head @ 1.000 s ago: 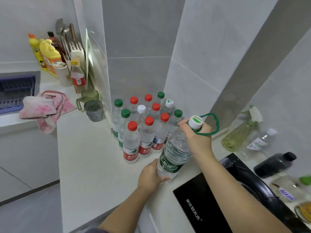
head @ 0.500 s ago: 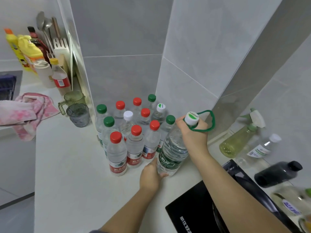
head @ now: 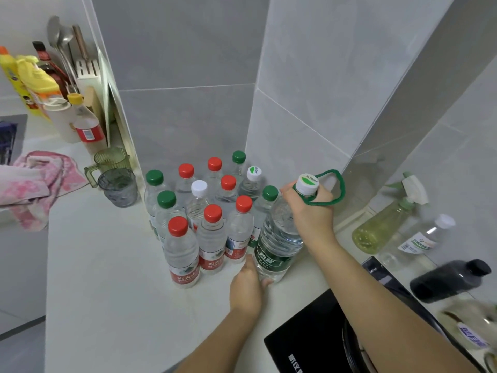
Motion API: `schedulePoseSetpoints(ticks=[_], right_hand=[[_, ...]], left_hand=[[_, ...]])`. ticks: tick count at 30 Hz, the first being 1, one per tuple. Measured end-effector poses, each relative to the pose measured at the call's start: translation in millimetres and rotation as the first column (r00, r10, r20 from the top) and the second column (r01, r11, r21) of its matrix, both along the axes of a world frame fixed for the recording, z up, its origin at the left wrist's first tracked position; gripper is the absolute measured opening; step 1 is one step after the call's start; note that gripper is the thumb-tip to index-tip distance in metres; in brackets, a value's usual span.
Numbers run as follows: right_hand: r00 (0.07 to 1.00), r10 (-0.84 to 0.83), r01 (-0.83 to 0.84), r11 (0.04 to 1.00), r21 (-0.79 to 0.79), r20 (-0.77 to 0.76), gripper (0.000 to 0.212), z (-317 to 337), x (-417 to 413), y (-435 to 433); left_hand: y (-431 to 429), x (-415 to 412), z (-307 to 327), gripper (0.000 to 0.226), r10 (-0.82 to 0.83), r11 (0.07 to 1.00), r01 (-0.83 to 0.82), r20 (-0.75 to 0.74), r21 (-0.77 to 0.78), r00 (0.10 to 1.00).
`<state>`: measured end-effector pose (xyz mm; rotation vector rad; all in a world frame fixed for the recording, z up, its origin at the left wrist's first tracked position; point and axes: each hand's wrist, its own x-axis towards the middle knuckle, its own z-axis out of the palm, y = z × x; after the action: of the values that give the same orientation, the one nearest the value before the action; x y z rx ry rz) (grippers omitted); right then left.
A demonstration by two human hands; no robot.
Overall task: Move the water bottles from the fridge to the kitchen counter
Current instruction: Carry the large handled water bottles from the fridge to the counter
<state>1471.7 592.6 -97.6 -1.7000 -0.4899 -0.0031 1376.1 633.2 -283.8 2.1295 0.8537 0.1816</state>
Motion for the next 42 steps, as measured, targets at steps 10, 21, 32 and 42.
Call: schedulePoseSetpoints(ticks=[10,21,32,42], right_hand=[[0.998,-0.035,0.034,0.999,0.018,0.050,0.016,-10.2,-4.1,-2.9],[0.993,0.121,-0.121,0.987,-0.104,-0.011,0.034,-14.8,-3.4,-21.3],[0.989,0.145,-0.142,0.973,-0.181,0.003,0.046,-14.7,-6.0,-26.8],[0.989,0.124,-0.145,0.906,-0.398,-0.079,0.091,-51.1,-41.2,-68.4]], left_hand=[[-2.8,-4.5,5.6,0.076,0.004,1.000,-0.004,-0.001,0.012,1.000],[-0.7,-1.0,26.3,0.083,0.016,0.999,-0.016,0.008,-0.052,1.000],[5.1,-1.5,34.5,0.079,-0.054,0.994,0.047,-0.071,-0.100,0.996],[26.3,-77.4,58.1,0.088,-0.210,0.974,0.221,-0.172,0.045,0.962]])
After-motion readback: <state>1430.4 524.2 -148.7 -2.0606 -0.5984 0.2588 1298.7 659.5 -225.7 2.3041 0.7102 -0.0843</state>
